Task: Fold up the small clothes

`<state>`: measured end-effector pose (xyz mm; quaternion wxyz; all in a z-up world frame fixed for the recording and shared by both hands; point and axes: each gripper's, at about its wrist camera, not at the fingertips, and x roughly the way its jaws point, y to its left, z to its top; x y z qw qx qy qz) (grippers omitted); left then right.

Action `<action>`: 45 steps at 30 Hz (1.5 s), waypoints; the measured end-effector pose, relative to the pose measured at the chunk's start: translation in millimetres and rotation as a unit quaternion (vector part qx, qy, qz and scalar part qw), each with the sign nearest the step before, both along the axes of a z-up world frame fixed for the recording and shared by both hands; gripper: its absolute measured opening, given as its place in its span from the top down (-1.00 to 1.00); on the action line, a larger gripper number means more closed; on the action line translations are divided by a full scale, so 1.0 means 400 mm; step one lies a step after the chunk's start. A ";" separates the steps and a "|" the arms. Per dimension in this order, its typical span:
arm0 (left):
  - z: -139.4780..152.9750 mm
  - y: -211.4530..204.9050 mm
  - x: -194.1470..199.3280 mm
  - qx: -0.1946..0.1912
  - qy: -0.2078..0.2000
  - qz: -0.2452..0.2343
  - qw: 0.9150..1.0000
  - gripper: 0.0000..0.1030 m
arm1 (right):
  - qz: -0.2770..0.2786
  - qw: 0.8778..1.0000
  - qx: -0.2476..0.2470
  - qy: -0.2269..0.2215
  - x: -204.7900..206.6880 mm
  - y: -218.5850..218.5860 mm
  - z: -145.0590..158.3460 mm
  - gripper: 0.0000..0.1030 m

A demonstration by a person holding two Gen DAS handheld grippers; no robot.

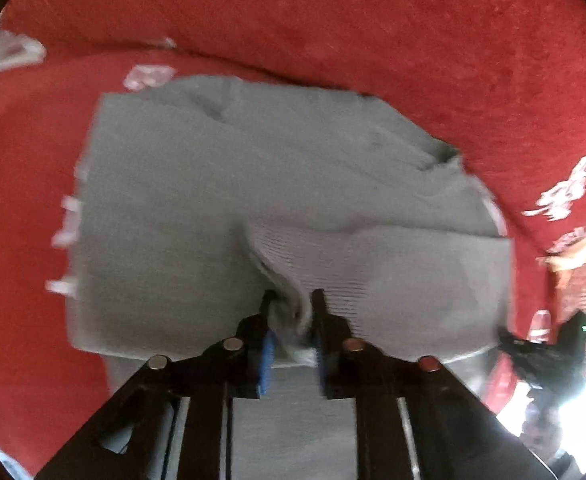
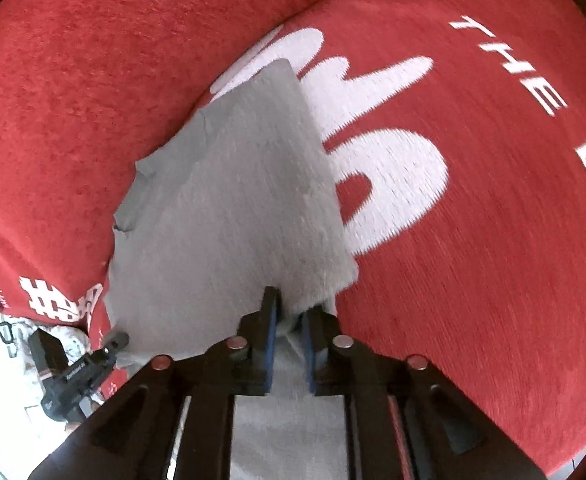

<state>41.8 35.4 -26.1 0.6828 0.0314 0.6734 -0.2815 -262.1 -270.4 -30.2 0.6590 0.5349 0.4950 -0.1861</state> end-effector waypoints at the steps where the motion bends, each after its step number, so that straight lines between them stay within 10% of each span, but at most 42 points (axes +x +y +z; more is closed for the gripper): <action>1: 0.007 0.013 0.008 0.023 -0.016 -0.001 1.000 0.46 | 0.005 1.000 0.004 0.002 -0.006 0.001 0.005 0.51; 3: 0.019 0.041 0.026 0.048 -0.032 0.009 0.998 -0.10 | 0.025 1.000 -0.002 0.010 -0.009 0.009 0.026 0.24; 5: 0.043 0.079 0.043 0.051 -0.047 0.031 0.997 -0.23 | 0.041 0.998 -0.034 0.023 -0.018 0.009 0.060 0.16; 9: 0.072 0.099 0.048 0.047 -0.054 0.035 0.997 -0.23 | 0.020 0.995 -0.097 0.017 -0.045 -0.041 0.120 0.12; 17: 0.046 -0.027 -0.006 0.045 -0.058 -0.009 0.997 -0.23 | -0.046 0.999 -0.001 0.007 -0.013 -0.132 -0.009 0.14; 19: 0.040 -0.045 -0.017 0.049 -0.059 -0.014 0.997 -0.23 | -0.028 1.000 0.001 0.004 0.009 -0.120 -0.009 0.81; 20: 0.037 -0.050 -0.020 0.052 -0.061 -0.016 0.997 -0.23 | -0.011 1.000 -0.010 0.010 0.022 -0.114 0.001 0.83; 24: 0.003 -0.063 -0.037 0.100 -0.085 -0.033 0.991 -0.23 | 0.073 0.988 -0.116 0.065 0.065 -0.090 0.042 0.83; 35: 0.027 -0.018 -0.039 0.132 -0.108 -0.037 0.985 -0.26 | 0.036 0.987 -0.122 0.099 -0.006 -0.092 0.075 0.64; 45: -0.002 -0.077 -0.063 0.144 -0.092 -0.057 0.984 -0.26 | 0.129 0.978 -0.147 0.067 0.087 0.033 0.112 0.64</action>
